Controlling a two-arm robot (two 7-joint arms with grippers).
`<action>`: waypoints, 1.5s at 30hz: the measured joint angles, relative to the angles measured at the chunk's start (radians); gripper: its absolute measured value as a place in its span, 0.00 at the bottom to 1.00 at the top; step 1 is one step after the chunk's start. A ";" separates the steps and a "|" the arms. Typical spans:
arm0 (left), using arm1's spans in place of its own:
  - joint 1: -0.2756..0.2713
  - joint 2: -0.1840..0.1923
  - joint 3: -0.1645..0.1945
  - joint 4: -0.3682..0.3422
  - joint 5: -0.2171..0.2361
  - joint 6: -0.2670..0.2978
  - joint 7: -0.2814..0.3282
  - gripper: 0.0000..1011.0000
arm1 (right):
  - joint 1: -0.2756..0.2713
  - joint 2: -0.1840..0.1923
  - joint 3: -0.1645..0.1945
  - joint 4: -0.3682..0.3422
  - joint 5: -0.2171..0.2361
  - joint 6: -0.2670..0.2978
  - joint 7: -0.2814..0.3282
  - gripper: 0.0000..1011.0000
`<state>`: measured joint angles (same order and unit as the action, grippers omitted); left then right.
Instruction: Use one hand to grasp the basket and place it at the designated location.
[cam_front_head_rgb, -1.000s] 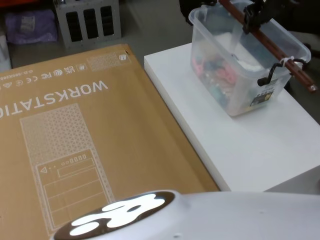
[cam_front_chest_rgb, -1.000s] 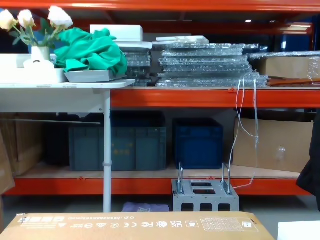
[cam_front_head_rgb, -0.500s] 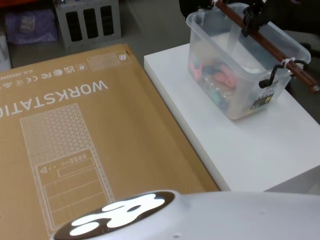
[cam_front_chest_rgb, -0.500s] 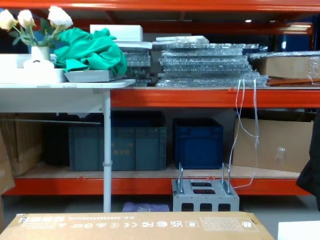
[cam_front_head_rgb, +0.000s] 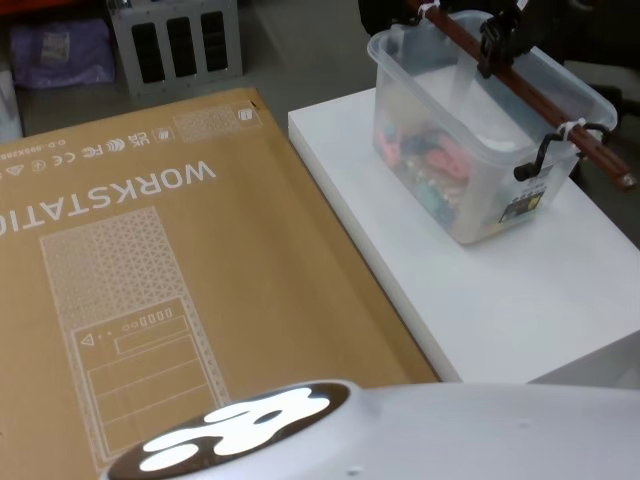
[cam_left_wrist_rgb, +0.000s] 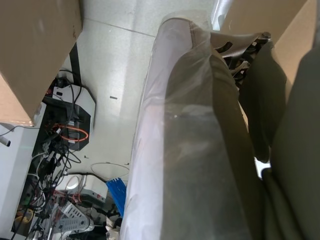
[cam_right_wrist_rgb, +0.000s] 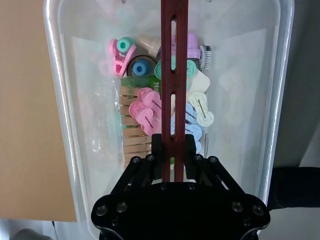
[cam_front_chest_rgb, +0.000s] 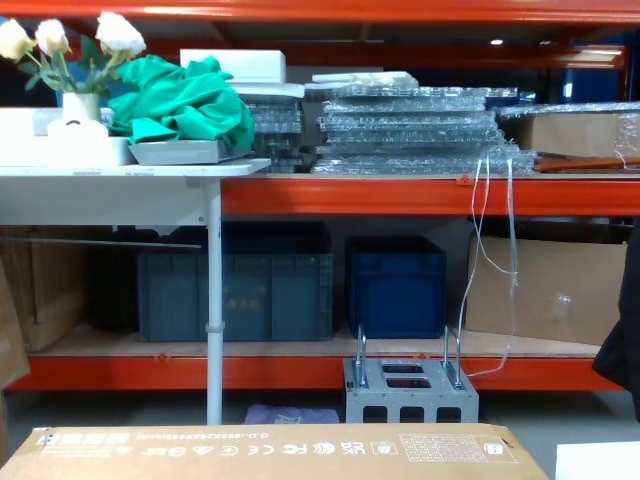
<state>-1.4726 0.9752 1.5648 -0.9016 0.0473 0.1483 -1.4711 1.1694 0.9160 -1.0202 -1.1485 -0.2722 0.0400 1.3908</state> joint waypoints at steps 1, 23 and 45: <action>0.000 0.000 0.000 0.000 0.000 0.000 0.000 0.00 | -0.001 -0.003 0.000 0.002 -0.005 0.004 0.001 0.24; 0.000 0.000 0.000 0.000 0.000 0.000 0.000 0.00 | -0.016 -0.011 0.007 0.006 -0.019 0.023 0.011 0.24; 0.000 0.000 0.000 0.000 0.000 0.000 0.000 0.00 | -0.017 0.019 0.047 -0.023 -0.008 0.036 0.000 0.75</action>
<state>-1.4726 0.9752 1.5648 -0.9014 0.0474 0.1483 -1.4711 1.1527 0.9345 -0.9735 -1.1716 -0.2798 0.0762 1.3909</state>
